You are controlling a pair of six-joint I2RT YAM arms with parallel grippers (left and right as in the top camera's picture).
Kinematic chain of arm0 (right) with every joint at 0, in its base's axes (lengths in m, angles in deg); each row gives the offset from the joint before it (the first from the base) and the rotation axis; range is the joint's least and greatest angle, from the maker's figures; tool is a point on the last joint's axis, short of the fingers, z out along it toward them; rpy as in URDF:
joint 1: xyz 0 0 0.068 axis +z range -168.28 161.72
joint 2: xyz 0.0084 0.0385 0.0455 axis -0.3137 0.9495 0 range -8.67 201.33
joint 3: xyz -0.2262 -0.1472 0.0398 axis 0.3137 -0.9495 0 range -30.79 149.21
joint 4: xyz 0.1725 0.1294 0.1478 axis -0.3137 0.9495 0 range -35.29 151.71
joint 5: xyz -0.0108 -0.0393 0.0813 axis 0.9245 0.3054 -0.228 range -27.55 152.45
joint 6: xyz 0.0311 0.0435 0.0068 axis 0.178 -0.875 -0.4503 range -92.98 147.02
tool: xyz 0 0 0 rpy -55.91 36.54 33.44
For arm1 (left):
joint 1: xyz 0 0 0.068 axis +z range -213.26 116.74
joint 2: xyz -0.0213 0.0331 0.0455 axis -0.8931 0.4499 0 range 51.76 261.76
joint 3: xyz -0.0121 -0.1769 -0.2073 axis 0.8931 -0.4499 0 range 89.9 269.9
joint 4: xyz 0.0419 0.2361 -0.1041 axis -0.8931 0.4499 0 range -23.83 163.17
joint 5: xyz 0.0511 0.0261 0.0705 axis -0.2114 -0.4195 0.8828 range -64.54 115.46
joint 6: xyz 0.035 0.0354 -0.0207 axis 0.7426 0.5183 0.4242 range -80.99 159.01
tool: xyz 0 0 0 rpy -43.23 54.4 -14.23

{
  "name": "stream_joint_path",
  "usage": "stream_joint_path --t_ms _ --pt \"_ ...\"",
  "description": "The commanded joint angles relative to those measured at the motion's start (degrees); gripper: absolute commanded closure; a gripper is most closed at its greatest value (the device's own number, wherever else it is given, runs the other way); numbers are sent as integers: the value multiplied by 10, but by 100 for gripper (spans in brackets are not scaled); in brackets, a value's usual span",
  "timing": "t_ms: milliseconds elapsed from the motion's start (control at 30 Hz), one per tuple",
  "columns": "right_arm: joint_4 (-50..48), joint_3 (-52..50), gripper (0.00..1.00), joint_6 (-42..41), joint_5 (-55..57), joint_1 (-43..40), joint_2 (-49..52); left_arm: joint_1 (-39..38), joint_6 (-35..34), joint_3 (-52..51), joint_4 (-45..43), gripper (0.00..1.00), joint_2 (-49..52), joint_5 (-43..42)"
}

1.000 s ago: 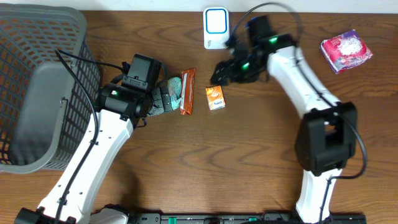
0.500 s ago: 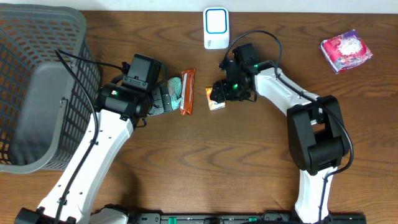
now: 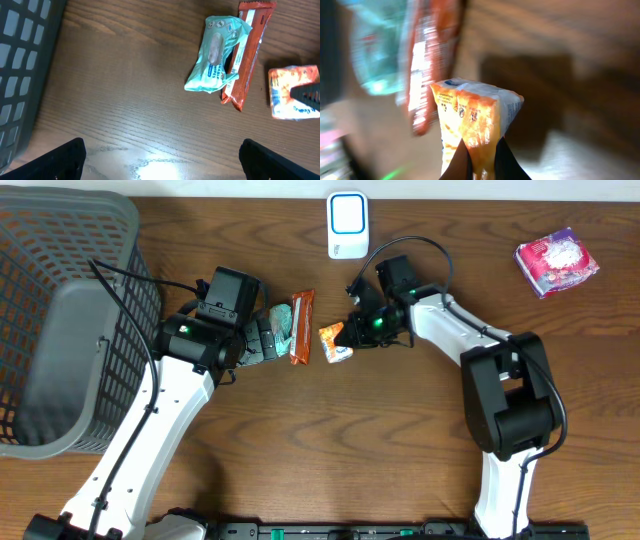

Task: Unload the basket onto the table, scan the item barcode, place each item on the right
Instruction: 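Grasp the small orange packet with the right gripper, then carry the orange packet up to the white scanner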

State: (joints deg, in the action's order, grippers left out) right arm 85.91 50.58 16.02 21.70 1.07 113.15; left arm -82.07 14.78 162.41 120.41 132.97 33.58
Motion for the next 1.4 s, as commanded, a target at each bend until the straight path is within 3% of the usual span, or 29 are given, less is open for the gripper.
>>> stream_joint_path --t_ms 0,133,333,733,1367 --pt "1 21 99 -3 -214 -42 -3 1 -7 6 4 2 0 9" --pt "-1 24 99 30 -390 -100 -3 1 -7 6 4 2 0 9" --pt "65 24 99 89 -400 -141 -3 1 -7 6 4 2 0 9" --pt "128 44 99 93 -134 -127 -16 1 -7 6 4 2 0 9" --pt "287 242 99 135 206 -63 -31 1 -7 6 4 2 0 9"
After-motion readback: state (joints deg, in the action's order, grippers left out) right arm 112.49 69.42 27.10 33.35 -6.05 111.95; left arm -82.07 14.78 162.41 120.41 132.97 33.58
